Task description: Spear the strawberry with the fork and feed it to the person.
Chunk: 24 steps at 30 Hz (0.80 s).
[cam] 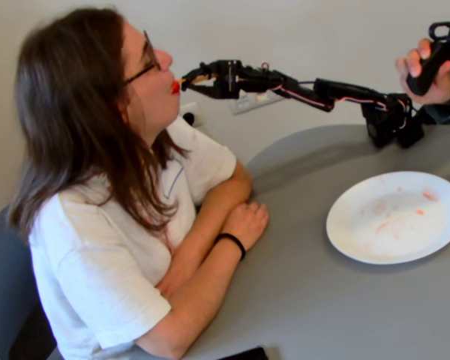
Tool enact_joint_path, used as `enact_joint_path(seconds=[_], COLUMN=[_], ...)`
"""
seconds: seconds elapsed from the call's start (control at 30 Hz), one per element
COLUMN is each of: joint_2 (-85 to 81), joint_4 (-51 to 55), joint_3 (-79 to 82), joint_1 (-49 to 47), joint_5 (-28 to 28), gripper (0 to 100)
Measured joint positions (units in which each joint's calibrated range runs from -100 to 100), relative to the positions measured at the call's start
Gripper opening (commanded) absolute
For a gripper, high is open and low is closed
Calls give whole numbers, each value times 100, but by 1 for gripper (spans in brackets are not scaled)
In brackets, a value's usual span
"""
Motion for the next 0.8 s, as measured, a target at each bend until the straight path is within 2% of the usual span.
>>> enact_joint_path(seconds=[0.23, 0.33, 0.43, 0.5, 0.53, 0.6, 0.63, 0.7, 0.73, 0.8], joint_2=[34, -25, -792, -1180, -1736, -2065, -2503, -2882, -3346, -3742], joint_4=[77, 566, 1725, 2111, 2866, 3252, 3981, 4719, 5680, 6375], joint_3=[9, 9, 18, 0, 9, 0, 0, -9, -9, -45], joint_1=[25, 8, 8, 8, -8, -59, -159, -260, -352, -419], joint_5=[0, 0, 0, 0, 0, 0, 0, 0, 0, 0], gripper=[1, 1, 1, 1, 1, 1, 1, 1, 1, 1])
